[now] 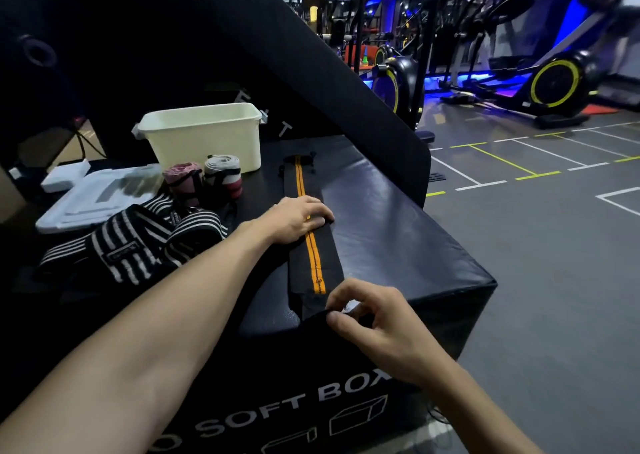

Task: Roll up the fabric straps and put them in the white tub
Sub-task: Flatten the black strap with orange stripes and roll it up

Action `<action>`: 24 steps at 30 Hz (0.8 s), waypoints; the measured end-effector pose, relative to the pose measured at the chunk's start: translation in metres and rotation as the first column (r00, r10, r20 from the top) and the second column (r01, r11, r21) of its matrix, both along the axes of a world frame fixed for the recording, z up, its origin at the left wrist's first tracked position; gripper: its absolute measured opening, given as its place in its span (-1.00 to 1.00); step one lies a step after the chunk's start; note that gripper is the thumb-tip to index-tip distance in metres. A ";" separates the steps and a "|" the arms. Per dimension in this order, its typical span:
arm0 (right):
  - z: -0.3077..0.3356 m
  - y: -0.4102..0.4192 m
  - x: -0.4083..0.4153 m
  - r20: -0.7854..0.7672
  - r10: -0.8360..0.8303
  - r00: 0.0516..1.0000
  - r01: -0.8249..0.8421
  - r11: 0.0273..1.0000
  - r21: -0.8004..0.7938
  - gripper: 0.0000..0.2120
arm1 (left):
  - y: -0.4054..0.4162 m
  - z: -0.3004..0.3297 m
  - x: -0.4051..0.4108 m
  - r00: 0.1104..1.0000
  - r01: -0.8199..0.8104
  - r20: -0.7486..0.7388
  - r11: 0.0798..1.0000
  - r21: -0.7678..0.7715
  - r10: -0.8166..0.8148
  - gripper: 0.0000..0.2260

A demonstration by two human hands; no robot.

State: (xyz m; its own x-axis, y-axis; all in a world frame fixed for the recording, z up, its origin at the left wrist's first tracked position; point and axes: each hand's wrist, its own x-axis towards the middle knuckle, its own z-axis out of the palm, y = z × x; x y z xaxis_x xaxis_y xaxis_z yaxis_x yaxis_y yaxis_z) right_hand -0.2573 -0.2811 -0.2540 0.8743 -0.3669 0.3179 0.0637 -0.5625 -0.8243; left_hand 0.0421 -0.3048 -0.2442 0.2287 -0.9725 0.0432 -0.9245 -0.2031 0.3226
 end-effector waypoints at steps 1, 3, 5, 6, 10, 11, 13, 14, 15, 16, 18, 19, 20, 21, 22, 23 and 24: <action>0.000 0.000 0.000 0.003 -0.001 1.000 0.001 1.000 -0.003 -0.93 | -0.001 0.001 0.001 1.000 0.014 -0.015 0.999 -0.031 -0.014 -0.85; 0.000 0.000 0.001 0.010 -0.002 1.000 0.002 1.000 -0.017 -0.93 | -0.003 0.002 0.002 1.000 0.013 -0.018 0.998 -0.063 -0.014 -0.88; -0.001 0.000 0.001 0.008 -0.009 1.000 0.009 1.000 -0.017 -0.93 | -0.003 0.003 -0.002 0.998 -0.013 0.058 0.996 -0.091 0.018 -0.87; -0.002 0.000 0.002 0.006 -0.012 1.000 0.012 1.000 -0.009 -0.92 | -0.001 0.004 -0.005 0.989 -0.035 0.135 0.991 -0.129 0.053 -0.84; -0.004 0.002 0.001 0.019 -0.025 0.999 0.025 0.999 0.032 -0.92 | 0.005 0.002 -0.021 0.940 -0.166 0.237 0.934 -0.318 0.247 -0.78; -0.004 0.002 0.001 0.023 -0.030 0.999 0.029 0.999 0.040 -0.92 | 0.007 -0.001 -0.024 0.949 -0.212 0.157 0.924 -0.318 0.271 -0.78; -0.005 0.003 0.000 0.034 -0.036 0.999 0.034 0.998 0.055 -0.91 | 0.012 -0.003 -0.027 0.958 -0.249 0.062 0.922 -0.296 0.278 -0.82; -0.005 0.003 0.000 0.035 -0.036 0.999 0.034 0.997 0.063 -0.91 | 0.017 -0.001 -0.026 0.966 -0.225 0.068 0.939 -0.261 0.251 -0.84; -0.005 0.004 0.000 0.034 -0.037 0.999 0.035 0.997 0.073 -0.92 | 0.025 0.004 -0.026 0.975 -0.196 0.059 0.955 -0.221 0.214 -0.85; -0.005 0.005 0.000 0.038 -0.042 0.998 0.038 0.996 0.083 -0.92 | 0.034 0.010 -0.028 0.984 -0.169 0.029 0.969 -0.182 0.178 -0.85; -0.005 0.006 -0.001 0.047 -0.052 0.998 0.047 0.994 0.102 -0.91 | 0.058 0.021 -0.034 0.992 -0.124 -0.047 0.966 -0.226 0.117 -0.86; -0.005 0.007 -0.001 0.048 -0.055 0.997 0.050 0.993 0.106 -0.91 | 0.073 0.025 -0.040 0.992 -0.111 -0.088 0.943 -0.315 0.087 -0.88; -0.004 0.008 -0.001 0.049 -0.059 0.997 0.054 0.993 0.105 -0.90 | 0.091 0.028 -0.050 0.990 -0.093 -0.133 0.912 -0.400 0.042 -0.91; -0.005 0.008 -0.001 0.051 -0.064 0.997 0.059 0.993 0.099 -0.90 | 0.108 0.030 -0.063 0.981 -0.075 -0.193 0.890 -0.451 -0.015 -0.92; -0.005 0.008 -0.001 0.052 -0.070 0.996 0.065 0.994 0.092 -0.89 | 0.125 0.030 -0.079 0.961 -0.062 -0.267 0.886 -0.459 -0.071 -0.90; -0.005 0.009 -0.001 0.052 -0.076 0.996 0.071 0.994 0.089 -0.88 | 0.141 0.028 -0.095 0.934 -0.055 -0.340 0.898 -0.437 -0.108 -0.86; -0.005 0.010 -0.001 0.054 -0.077 0.996 0.072 0.994 0.086 -0.88 | 0.155 0.024 -0.108 0.910 -0.052 -0.394 0.908 -0.415 -0.128 -0.83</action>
State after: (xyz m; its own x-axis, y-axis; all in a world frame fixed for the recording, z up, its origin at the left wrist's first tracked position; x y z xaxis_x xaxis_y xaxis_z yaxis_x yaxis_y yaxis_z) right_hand -0.2584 -0.2715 -0.2592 0.8246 -0.4579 0.3321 0.0723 -0.4969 -0.8648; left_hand -0.0662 -0.1501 -0.2206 0.2767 -0.8954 0.3489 -0.6980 0.0622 0.7133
